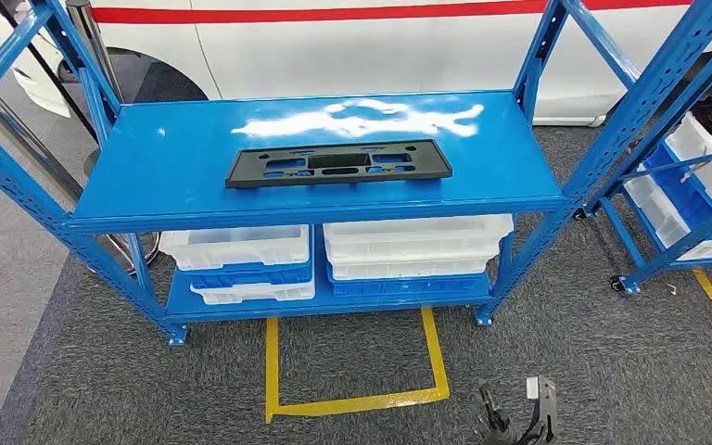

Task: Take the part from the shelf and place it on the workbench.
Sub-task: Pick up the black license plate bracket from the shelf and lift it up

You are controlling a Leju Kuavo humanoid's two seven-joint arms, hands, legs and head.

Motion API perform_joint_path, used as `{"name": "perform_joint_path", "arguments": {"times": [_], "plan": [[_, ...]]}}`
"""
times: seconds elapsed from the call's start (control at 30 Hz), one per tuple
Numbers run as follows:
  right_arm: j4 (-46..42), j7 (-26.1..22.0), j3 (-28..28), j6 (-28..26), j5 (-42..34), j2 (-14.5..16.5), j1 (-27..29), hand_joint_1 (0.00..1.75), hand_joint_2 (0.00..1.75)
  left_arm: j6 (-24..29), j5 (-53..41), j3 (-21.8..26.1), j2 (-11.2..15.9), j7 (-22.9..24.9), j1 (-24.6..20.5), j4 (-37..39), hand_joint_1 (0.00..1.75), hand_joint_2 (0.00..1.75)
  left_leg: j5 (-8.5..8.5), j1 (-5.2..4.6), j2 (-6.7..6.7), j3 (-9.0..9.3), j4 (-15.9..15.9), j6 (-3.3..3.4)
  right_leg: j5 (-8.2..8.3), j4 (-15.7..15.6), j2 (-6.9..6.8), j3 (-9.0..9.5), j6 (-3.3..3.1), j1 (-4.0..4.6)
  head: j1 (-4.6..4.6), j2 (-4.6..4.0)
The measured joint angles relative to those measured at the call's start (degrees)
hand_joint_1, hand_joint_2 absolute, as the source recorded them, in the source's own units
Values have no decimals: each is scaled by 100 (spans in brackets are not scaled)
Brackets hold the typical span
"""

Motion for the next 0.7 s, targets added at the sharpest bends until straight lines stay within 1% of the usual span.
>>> {"name": "perform_joint_path", "arguments": {"times": [0.07,0.17,0.3,0.37,0.4,0.43,0.47,0.5,0.57,0.6,0.63,0.67,0.7], "plan": [[-170,-24,82,97,-23,16,-1,0,175,4,15,-21,-5,0,-7,8,0,0,0,-4,0,-2,2,0,1,0,-1,-1,1,-2,0,0],[-677,-82,361,382,-98,56,-4,0,175,31,65,-102,-24,0,-27,35,0,0,-1,-13,-1,-7,11,1,6,-1,-2,-2,8,-9,0,0],[-1329,-140,786,717,-196,107,0,0,0,60,124,-189,-48,1,-54,70,0,0,-8,-25,-2,-29,41,15,17,-3,-3,-8,27,-24,0,0],[-1673,-156,1040,864,-245,117,-3,0,0,66,151,-243,-61,2,-62,88,0,0,-5,-27,-2,-41,46,37,30,-15,-2,-8,50,-28,0,0],[-1836,-156,1167,914,-262,117,-6,0,0,69,165,-263,-72,4,-65,93,0,0,17,-3,1,-34,18,63,29,-17,1,-9,64,-29,0,0],[-1994,-147,1302,943,-276,114,-11,0,0,74,186,-279,-90,7,-68,99,0,0,43,18,6,-23,-20,90,-2,15,0,-24,76,-26,2,0],[-2141,-128,1434,949,-286,107,-21,0,0,78,208,-287,-107,11,-70,104,0,0,71,40,15,-14,-58,121,-91,138,0,-84,85,-22,3,0],[-2272,-100,1557,933,-296,99,-33,0,0,85,226,-294,-122,16,-72,110,0,0,94,61,24,-7,-88,144,-237,379,-1,-201,93,-23,4,0],[-2523,-1,1830,831,-312,58,-50,0,0,100,278,-304,-149,27,-69,127,0,0,103,58,35,-17,-92,158,-583,1132,-5,-577,111,-25,4,0],[-2629,59,1960,757,-321,29,-54,0,0,109,304,-307,-160,34,-65,135,0,0,100,57,33,-19,-88,155,-667,1452,-6,-747,121,-29,4,0],[-2741,127,2102,674,-332,-10,-58,0,0,119,335,-308,-172,38,-60,143,0,0,94,58,29,-13,-85,147,-638,1591,-7,-836,125,-33,4,0],[-2840,189,2226,598,-345,-53,-66,0,0,131,361,-308,-181,42,-55,150,0,0,84,61,22,-1,-81,133,-497,1506,-9,-819,124,-39,4,0],[-2935,250,2337,523,-357,-94,-81,0,0,142,388,-308,-193,45,-51,154,0,0,68,65,13,18,-75,110,-268,1196,-15,-692,116,-46,4,0]]}}
